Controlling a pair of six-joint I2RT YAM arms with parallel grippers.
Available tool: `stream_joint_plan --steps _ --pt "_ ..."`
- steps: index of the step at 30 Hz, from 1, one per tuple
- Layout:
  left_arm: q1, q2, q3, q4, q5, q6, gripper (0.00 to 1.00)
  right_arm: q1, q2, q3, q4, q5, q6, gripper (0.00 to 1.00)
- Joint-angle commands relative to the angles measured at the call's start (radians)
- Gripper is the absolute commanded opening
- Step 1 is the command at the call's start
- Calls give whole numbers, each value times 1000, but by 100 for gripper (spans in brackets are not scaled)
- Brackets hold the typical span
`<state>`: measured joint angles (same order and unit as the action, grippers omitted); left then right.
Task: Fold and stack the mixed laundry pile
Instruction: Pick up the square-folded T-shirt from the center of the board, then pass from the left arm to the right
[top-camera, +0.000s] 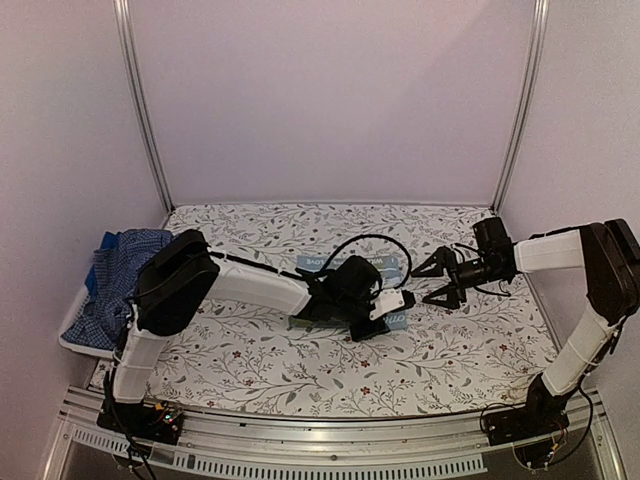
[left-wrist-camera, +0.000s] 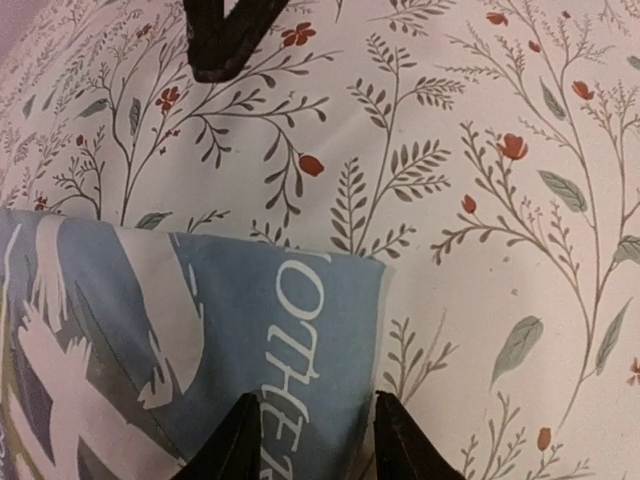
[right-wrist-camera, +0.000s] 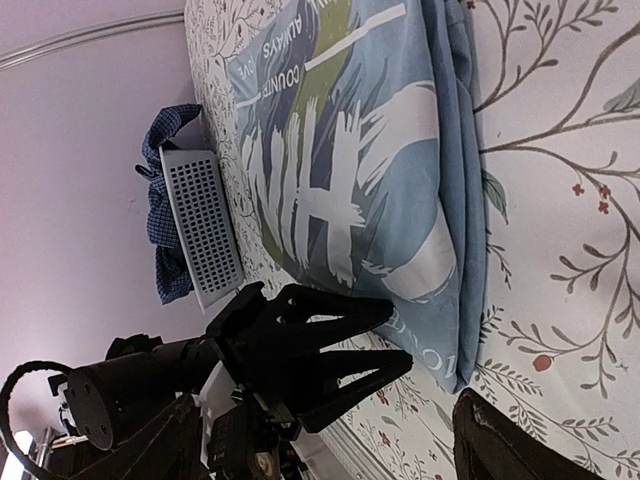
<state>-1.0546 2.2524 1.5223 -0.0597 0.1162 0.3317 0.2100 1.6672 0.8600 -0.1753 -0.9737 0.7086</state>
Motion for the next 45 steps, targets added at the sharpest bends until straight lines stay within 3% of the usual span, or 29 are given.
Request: stream_joint_plan --steps 1,5,10,11,19,27,39,45 --pt "-24 47 61 6 -78 65 38 -4 -19 -51 -2 24 -13 85" --pt "-42 84 71 8 -97 98 32 -4 -1 -85 15 17 5 85" --pt "-44 34 56 42 -76 62 2 0 21 -107 39 18 20 85" --pt "-42 15 54 62 -55 47 0 4 26 -113 52 15 23 85" --pt "-21 -46 25 104 19 -53 0 106 156 -123 279 -18 179 91" --pt "-18 -89 -26 125 39 -63 0 122 289 -53 434 4 316 84" --pt "-9 -126 -69 135 81 -52 0 123 480 106 450 -11 374 56" --pt "-6 -145 -84 150 53 -79 3 126 490 126 396 14 352 9"
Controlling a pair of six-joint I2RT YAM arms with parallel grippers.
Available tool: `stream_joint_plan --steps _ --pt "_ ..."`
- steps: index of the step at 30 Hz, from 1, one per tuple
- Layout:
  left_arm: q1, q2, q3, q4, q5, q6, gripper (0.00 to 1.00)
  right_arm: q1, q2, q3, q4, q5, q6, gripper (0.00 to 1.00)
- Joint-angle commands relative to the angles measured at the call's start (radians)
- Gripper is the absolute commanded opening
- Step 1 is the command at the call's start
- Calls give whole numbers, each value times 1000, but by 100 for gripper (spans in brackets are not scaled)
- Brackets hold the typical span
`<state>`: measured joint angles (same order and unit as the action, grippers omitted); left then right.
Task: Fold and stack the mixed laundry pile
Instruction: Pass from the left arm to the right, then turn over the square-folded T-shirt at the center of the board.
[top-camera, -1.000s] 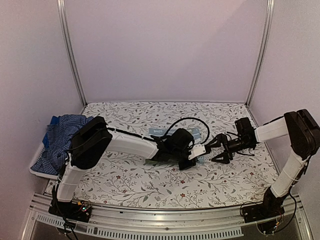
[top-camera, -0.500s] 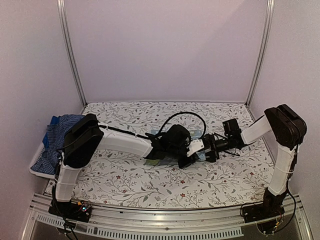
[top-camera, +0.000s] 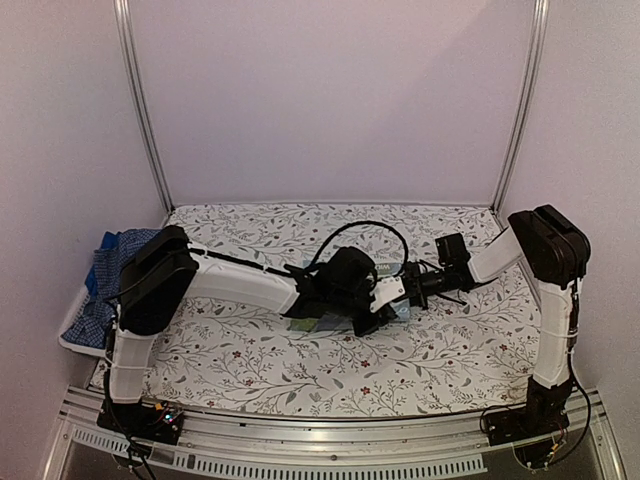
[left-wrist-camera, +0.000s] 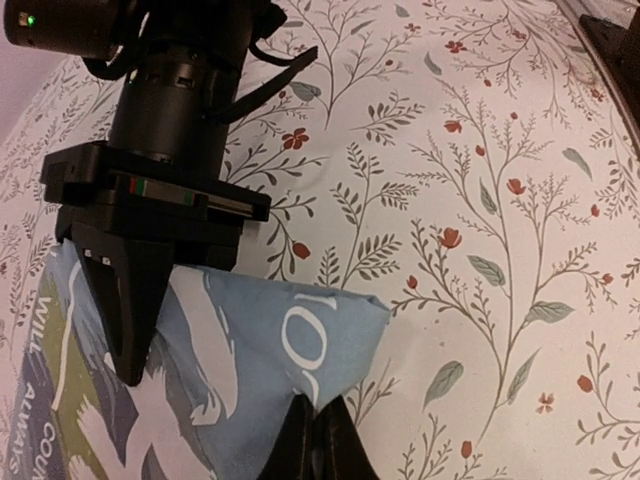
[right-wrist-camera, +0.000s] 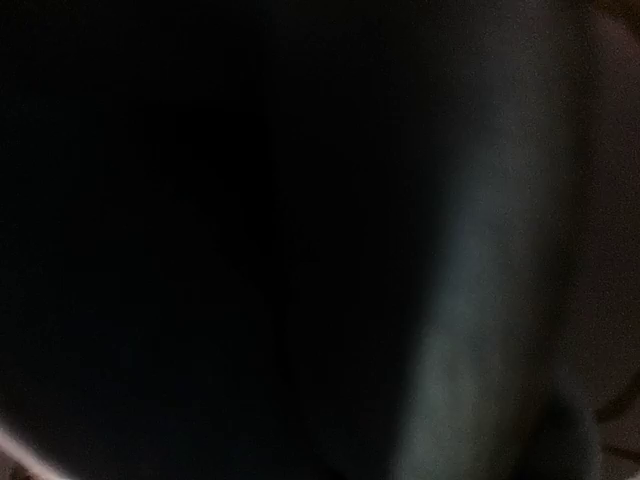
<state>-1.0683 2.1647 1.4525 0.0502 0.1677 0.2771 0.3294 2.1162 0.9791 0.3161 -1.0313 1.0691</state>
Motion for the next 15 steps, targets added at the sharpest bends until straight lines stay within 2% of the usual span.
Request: stream_joint_plan --steps 1,4,7,8,9,15 --pt "8 -63 -12 40 -13 -39 10 7 35 24 -145 86 -34 3" --pt "23 -101 -26 36 -29 -97 40 7 -8 87 -326 136 -150 0" --pt "47 -174 -93 79 -33 -157 80 0 -60 142 -496 185 -278 0" --pt "58 -207 -112 84 -30 -182 96 -6 -78 158 -540 201 -313 0" --pt "67 -221 -126 85 -29 -198 99 -12 -90 166 -584 214 -337 0" --pt "121 -319 -192 63 -44 -274 100 -79 -206 190 -809 296 -499 0"
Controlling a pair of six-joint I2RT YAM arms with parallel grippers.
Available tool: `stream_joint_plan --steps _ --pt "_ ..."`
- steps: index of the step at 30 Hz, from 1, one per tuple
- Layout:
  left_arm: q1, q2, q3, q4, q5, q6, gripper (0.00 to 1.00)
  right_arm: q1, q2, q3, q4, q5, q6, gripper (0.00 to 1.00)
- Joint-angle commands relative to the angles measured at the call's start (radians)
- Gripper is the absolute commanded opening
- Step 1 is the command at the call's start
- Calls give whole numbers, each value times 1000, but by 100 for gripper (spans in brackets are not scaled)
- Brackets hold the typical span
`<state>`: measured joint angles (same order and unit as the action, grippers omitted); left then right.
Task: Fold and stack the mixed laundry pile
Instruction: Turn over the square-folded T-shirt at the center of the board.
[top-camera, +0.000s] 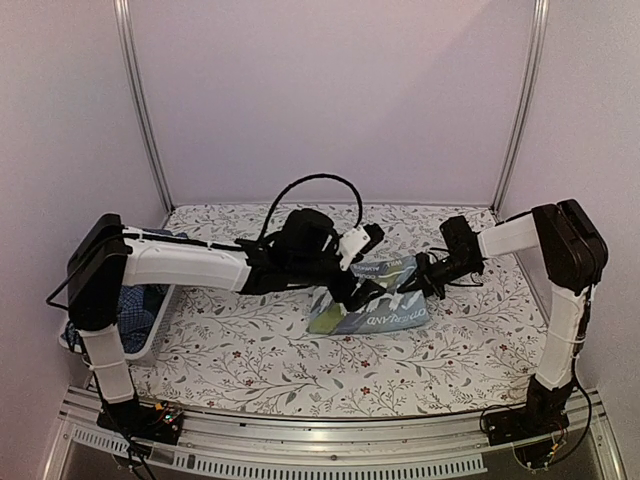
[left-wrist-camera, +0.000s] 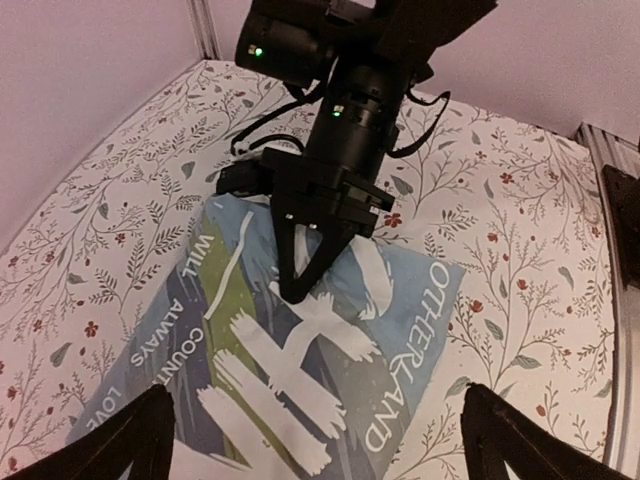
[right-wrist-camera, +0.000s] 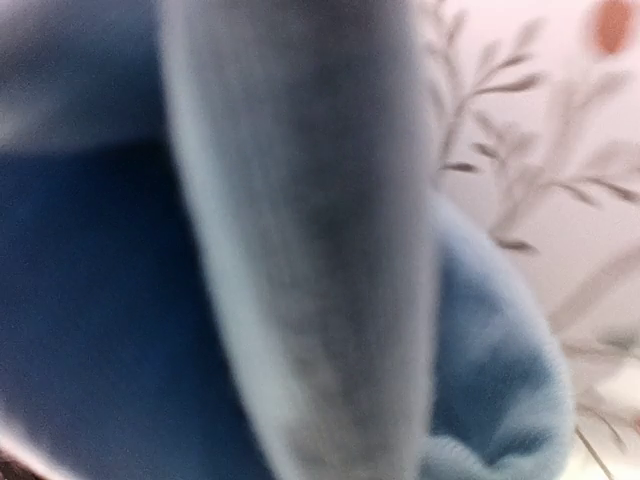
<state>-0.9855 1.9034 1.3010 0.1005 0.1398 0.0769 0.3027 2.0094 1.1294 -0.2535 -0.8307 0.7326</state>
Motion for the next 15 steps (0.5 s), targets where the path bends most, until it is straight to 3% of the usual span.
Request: stream_joint_plan --steps 1,8,12,15 --pt "42 -65 -46 3 -19 -75 100 -67 -113 47 -297 120 -192 0" --pt "50 -106 -89 -22 -59 -75 100 -179 -249 163 -633 423 -444 0" --pt "52 -117 -97 -74 -112 -28 100 -216 -322 247 -740 635 -500 0" --pt "65 -144 -114 -97 -132 -16 100 -250 -326 313 -784 687 -519 0"
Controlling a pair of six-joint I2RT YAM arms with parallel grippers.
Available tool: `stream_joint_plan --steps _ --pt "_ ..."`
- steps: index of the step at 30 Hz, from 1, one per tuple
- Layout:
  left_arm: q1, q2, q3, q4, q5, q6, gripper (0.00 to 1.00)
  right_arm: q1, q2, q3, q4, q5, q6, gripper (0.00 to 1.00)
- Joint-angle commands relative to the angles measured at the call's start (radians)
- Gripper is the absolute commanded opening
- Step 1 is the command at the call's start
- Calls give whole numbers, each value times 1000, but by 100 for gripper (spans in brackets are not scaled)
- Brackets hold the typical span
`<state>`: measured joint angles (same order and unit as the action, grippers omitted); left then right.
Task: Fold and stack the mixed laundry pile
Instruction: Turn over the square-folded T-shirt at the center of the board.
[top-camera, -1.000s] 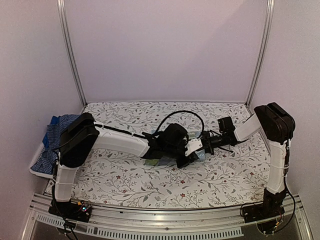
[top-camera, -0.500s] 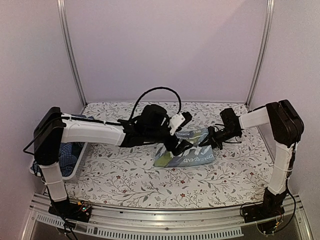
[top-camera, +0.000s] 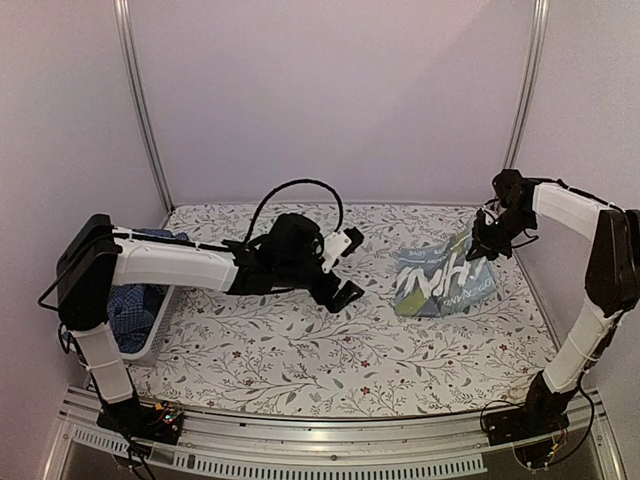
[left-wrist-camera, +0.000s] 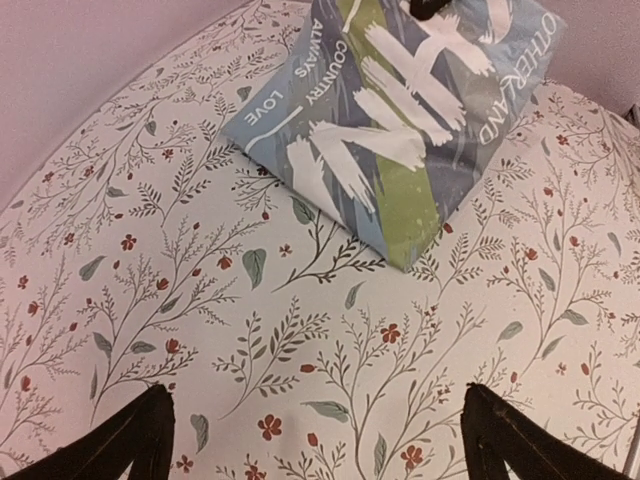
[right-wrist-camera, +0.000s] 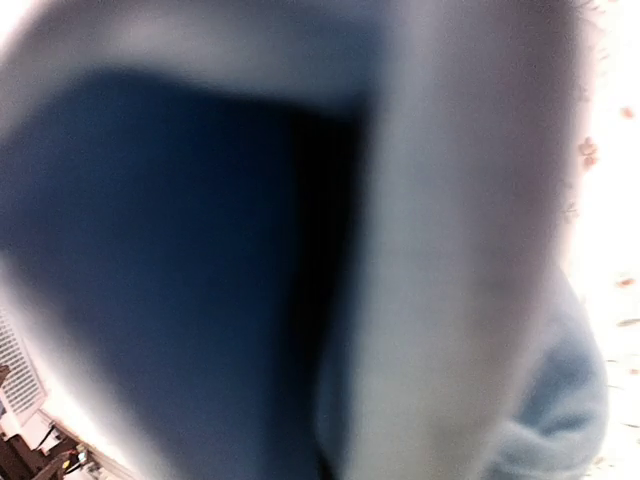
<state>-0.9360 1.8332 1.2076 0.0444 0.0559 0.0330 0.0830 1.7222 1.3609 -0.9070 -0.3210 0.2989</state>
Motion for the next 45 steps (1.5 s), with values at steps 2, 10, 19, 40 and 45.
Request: stream_joint_plan --steps 2,10,19,40,45 --pt "28 -101 -37 -59 -42 21 100 -41 -41 129 -158 235 -94 0" --pt "58 -200 -132 -99 -45 2 100 -65 15 394 -344 677 -148 0" --pt "85 -250 -203 -150 -54 2 100 15 107 548 -380 958 -163 0" --pt "326 -438 -291 -133 132 -329 100 671 786 932 -336 476 -32 0" --pt "395 -468 -338 -111 167 -422 100 707 787 944 -243 205 19 6"
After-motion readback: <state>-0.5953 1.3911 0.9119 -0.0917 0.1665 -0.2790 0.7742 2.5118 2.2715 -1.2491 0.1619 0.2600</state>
